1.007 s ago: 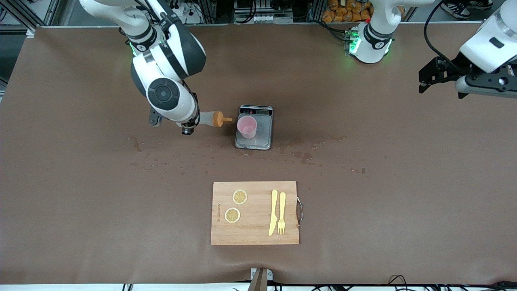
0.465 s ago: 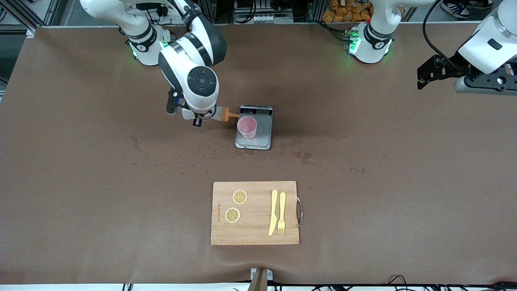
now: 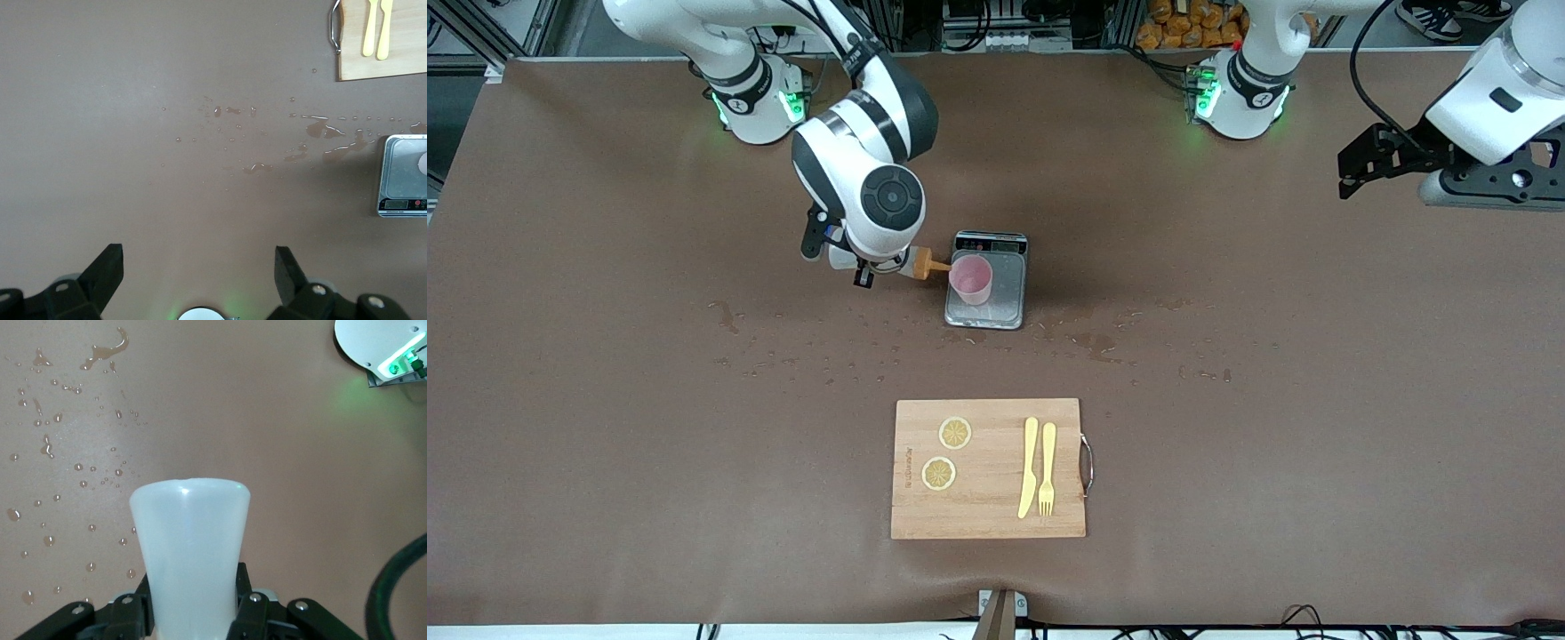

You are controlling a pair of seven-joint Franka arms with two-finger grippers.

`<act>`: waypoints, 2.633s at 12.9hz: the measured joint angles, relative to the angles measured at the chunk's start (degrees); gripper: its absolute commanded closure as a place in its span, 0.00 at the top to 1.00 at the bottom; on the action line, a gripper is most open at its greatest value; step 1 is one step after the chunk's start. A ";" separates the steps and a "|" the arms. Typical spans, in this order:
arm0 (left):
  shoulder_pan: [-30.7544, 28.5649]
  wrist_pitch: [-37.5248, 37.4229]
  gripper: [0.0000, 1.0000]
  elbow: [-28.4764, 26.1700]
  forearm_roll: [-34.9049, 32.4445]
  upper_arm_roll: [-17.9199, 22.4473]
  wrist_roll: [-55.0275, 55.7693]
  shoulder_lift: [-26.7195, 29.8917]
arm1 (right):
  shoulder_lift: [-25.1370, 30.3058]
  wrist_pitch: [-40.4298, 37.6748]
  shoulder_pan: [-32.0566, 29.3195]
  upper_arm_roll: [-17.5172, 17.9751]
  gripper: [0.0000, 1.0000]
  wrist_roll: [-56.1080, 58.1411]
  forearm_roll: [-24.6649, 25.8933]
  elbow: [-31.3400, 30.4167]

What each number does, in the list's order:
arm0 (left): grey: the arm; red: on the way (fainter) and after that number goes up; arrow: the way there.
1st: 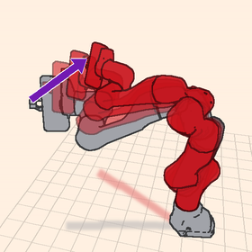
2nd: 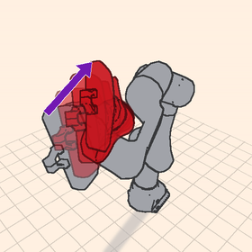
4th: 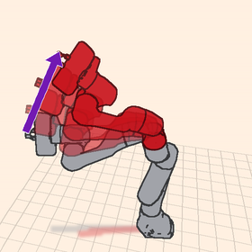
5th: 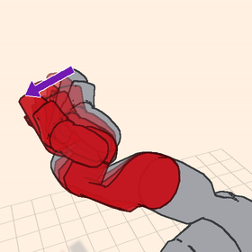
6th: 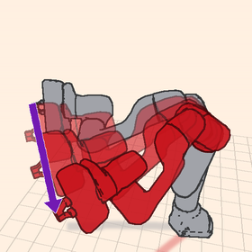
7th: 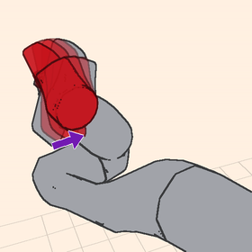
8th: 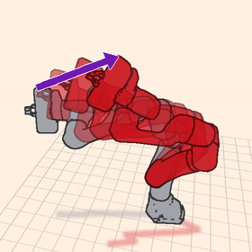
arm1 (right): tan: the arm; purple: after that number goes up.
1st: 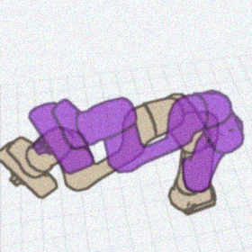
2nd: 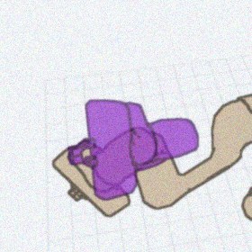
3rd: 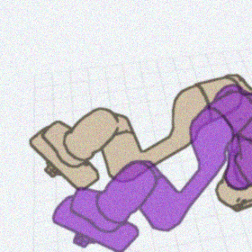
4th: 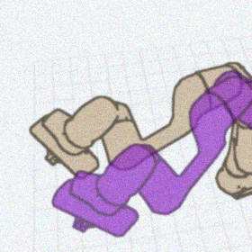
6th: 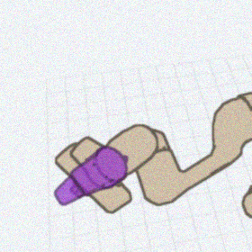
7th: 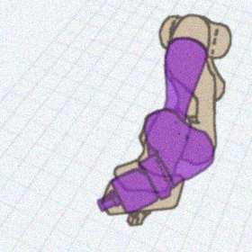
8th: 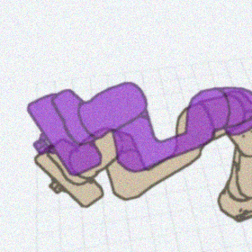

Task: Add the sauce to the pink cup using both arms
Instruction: 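Tilt the bottle nozzle over the pink cup with the right gripper, then move the bottle back away from the cup with the right gripper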

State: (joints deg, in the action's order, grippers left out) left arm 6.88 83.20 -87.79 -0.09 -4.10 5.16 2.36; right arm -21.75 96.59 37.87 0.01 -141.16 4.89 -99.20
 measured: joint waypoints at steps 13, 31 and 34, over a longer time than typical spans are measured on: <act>-0.20 0.95 1.00 -0.45 0.00 0.08 0.00 -0.27 | -4.11 -3.67 2.73 0.00 0.25 -1.95 4.49 3.64; -0.70 1.17 1.00 -0.59 0.00 0.20 0.00 -0.28 | 4.10 -5.38 -13.78 -1.22 0.21 21.58 -14.15 5.64; -0.74 1.18 1.00 -0.60 0.00 0.21 0.00 -0.28 | 5.70 -7.31 -19.48 -1.29 0.22 29.91 -18.71 5.61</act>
State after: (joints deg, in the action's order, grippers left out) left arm 6.14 84.38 -88.39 -0.09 -3.89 5.16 2.08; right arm -16.05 89.28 18.39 -1.28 -111.24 -13.82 -93.59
